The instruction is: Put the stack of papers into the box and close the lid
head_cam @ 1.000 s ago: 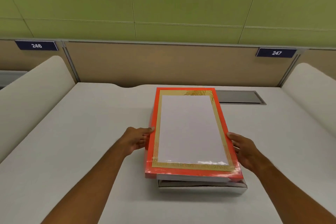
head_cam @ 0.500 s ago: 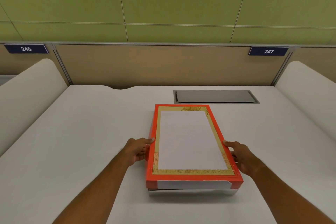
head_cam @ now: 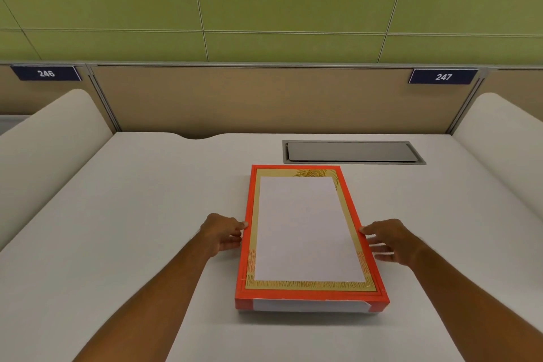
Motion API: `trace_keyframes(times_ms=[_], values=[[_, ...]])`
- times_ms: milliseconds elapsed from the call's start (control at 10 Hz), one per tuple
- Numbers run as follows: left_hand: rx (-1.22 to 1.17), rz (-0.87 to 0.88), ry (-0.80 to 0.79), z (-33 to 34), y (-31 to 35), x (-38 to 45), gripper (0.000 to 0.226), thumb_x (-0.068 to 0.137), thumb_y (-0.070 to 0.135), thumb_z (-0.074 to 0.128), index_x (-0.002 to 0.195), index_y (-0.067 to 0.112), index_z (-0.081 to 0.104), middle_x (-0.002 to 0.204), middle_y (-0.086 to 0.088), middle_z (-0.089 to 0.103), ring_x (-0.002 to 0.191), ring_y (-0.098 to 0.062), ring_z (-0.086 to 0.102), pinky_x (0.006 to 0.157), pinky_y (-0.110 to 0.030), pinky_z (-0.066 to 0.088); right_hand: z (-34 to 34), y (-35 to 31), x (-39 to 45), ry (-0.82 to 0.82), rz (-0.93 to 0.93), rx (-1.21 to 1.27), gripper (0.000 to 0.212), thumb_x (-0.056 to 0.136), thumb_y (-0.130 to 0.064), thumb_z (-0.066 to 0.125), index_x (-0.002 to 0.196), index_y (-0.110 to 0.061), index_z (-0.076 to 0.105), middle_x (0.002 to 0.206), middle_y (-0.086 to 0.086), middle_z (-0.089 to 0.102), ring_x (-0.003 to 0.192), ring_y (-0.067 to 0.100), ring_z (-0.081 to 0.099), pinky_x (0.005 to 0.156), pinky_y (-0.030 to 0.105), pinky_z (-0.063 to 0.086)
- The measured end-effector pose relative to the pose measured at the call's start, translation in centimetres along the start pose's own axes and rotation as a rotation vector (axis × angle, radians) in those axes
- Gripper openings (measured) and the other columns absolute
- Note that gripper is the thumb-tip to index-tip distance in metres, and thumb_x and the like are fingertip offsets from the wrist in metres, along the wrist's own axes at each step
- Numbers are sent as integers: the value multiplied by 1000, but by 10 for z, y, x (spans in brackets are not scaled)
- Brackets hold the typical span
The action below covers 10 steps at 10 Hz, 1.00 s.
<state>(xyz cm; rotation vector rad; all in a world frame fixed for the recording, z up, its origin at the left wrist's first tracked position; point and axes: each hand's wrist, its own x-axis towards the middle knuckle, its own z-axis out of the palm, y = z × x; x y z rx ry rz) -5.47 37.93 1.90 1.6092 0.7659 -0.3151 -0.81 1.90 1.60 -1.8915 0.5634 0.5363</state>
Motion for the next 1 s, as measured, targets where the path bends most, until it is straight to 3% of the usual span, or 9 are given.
trace_keyframes(times_ms=[100,400,800,900,1000], values=[[-10,39,62,3,6,4,22,80,5,75,96,-7,66,91,-20,74,77,-30,74,76,-46,61,1,-12,6,82,-78,42,19,85,-15,73,93,2,67,97,20,71,81,32,70,68,40,61],[59,13,141,9,11,12,17,77,0,76,90,-8,69,87,-21,73,70,-28,74,71,-40,62,2,-21,5,16,-10,72,21,84,0,71,102,10,67,103,24,71,86,35,72,75,41,61],[114,-5,187,13,8,19,14,75,1,78,84,-6,69,85,-20,73,66,-26,73,66,-38,63,0,-21,9,5,18,70,22,84,1,70,104,10,67,105,25,70,85,34,71,78,42,60],[176,34,227,17,10,15,17,76,6,78,85,-5,69,83,-17,74,65,-25,73,69,-37,62,2,-21,7,33,-4,50,18,85,-1,71,99,9,68,102,24,71,84,35,72,80,44,61],[436,238,314,29,17,6,26,80,28,75,90,4,70,91,-9,73,79,-23,71,76,-33,59,14,-19,7,237,-239,-84,19,89,-16,68,77,-1,69,83,14,73,74,28,70,86,50,59]])
